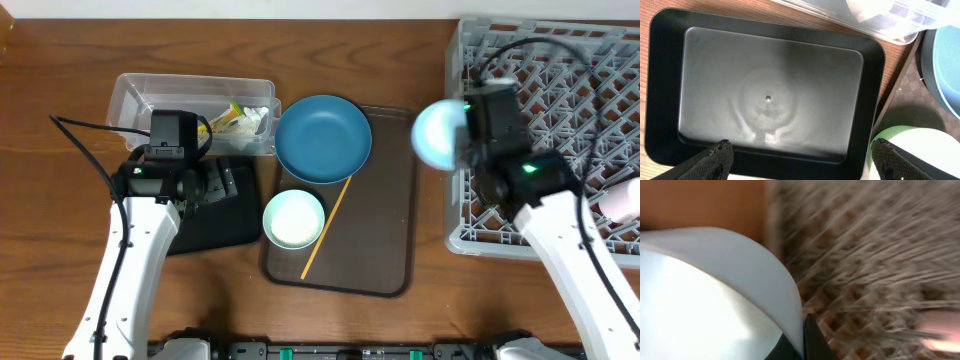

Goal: Sort waste into correct bins and load items into the dishwasher rack

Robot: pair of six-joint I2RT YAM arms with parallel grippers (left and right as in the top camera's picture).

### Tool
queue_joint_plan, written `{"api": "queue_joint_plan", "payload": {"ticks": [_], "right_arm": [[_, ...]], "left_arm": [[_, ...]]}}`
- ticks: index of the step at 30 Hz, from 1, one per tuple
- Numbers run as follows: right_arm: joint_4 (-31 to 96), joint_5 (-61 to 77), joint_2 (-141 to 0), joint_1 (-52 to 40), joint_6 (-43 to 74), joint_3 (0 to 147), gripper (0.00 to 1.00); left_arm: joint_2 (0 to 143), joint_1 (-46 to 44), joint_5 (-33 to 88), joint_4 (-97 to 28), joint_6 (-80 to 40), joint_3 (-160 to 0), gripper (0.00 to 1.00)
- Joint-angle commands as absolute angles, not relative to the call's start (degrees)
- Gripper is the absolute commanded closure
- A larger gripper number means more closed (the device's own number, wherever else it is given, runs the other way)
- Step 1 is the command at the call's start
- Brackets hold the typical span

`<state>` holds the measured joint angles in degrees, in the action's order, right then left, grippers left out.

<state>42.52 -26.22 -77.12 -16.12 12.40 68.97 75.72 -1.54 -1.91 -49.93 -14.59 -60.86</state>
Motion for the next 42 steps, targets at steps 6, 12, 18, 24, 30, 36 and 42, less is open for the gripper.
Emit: {"api": "queue_joint_plan", "payload": {"ticks": [6, 12, 18, 24, 30, 36, 42], "right_arm": [[29.39, -45.04, -76.31, -6.28, 3.64, 70.08, 0.99], [18.31, -48.51, -77.03, 3.53, -1.61, 70.08, 0.99], [10.2, -49.21, -80.47, 12.99, -7.88, 70.08, 0.99], [7.44, -58.76, -86.37, 19.94, -8.25, 71.46, 0.99], [7.81, -61.6, -93.25, 22.9, -8.95, 78.17, 0.99], [8.1, -63.22, -101.32, 24.45, -12.1, 85.01, 0.99], [5.5, -62.98, -106.89, 25.85, -12.08, 85.67, 0.99]], "left_arm": [[74.91, -1.26, -2.61, -50.09, -14.44, -60.97, 0.09], [74.89, -1.26, -2.61, -50.11, -14.44, -60.97, 0.09], [74.91, -1.26, -2.61, -50.09, -14.44, -60.97, 0.08], [74.91, -1.26, -2.61, -50.11, -14.44, -60.97, 0.08], [74.91, -1.26, -2.61, -50.11, -14.44, -60.97, 0.08], [74.91, -1.26, -2.61, -50.09, -14.44, -60.97, 0.08], [74.91, -1.26, -2.61, -50.09, -14.44, -60.97, 0.08]]}}
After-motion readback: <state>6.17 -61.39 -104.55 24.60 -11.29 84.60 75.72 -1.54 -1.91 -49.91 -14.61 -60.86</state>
